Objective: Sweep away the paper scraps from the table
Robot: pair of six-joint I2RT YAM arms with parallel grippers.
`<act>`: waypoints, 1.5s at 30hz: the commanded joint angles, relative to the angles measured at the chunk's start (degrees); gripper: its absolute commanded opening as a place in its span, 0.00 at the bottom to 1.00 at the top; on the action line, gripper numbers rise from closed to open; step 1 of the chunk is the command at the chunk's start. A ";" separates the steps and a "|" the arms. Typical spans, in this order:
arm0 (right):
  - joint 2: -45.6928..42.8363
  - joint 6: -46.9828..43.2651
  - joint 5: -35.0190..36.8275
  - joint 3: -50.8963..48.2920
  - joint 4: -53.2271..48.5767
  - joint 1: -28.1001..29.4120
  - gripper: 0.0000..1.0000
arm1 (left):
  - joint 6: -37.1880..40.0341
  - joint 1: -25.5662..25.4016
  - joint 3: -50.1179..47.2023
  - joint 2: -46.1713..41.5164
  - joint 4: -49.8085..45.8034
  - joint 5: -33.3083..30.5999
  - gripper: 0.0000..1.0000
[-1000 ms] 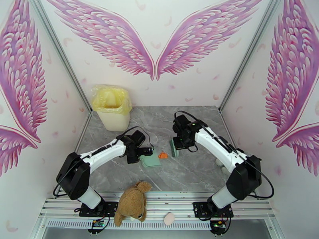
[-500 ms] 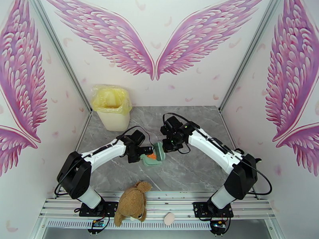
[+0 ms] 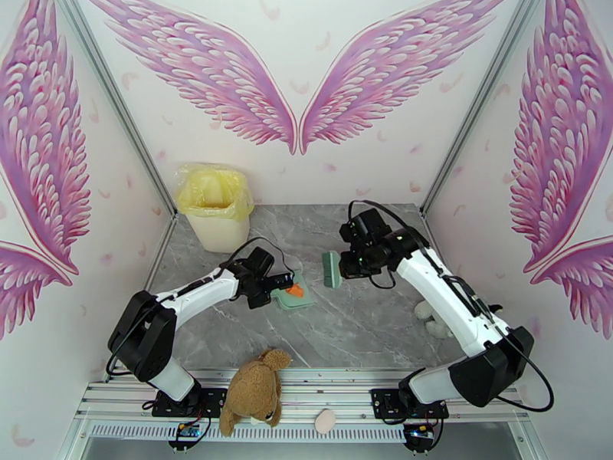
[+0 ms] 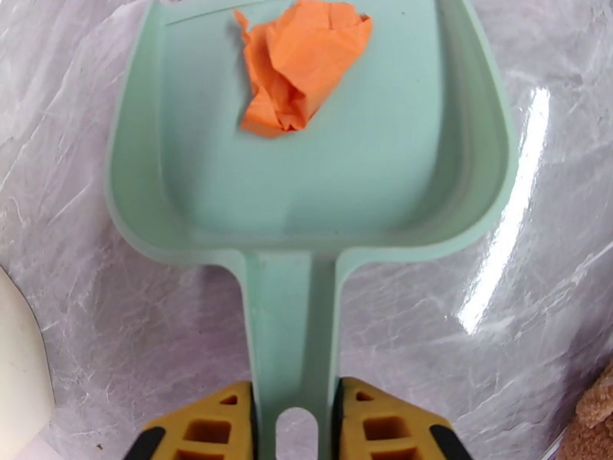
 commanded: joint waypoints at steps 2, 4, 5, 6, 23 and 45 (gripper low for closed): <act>-1.75 -3.03 1.68 -1.27 -1.87 -2.18 0.00 | -1.12 1.19 6.48 -6.02 -3.70 -0.31 0.00; -1.83 -3.08 1.47 -2.08 -1.46 -2.71 0.00 | -0.85 2.10 9.13 -8.72 -5.57 -1.28 0.00; -1.84 -3.08 1.23 -2.44 -1.19 -2.74 0.00 | -0.65 2.63 10.72 -10.10 -6.62 -2.04 0.00; -1.78 -3.04 0.89 -2.66 -0.93 -2.76 0.00 | -0.46 3.14 13.08 -11.09 -7.47 -3.07 0.00; -1.88 -2.90 -1.63 -3.77 0.55 -2.81 0.00 | 8.29 19.81 48.16 -4.88 -29.03 -12.08 0.00; -3.68 -2.11 -3.66 -7.32 2.35 -2.78 0.00 | 14.08 30.24 52.35 4.11 -10.52 -36.55 0.00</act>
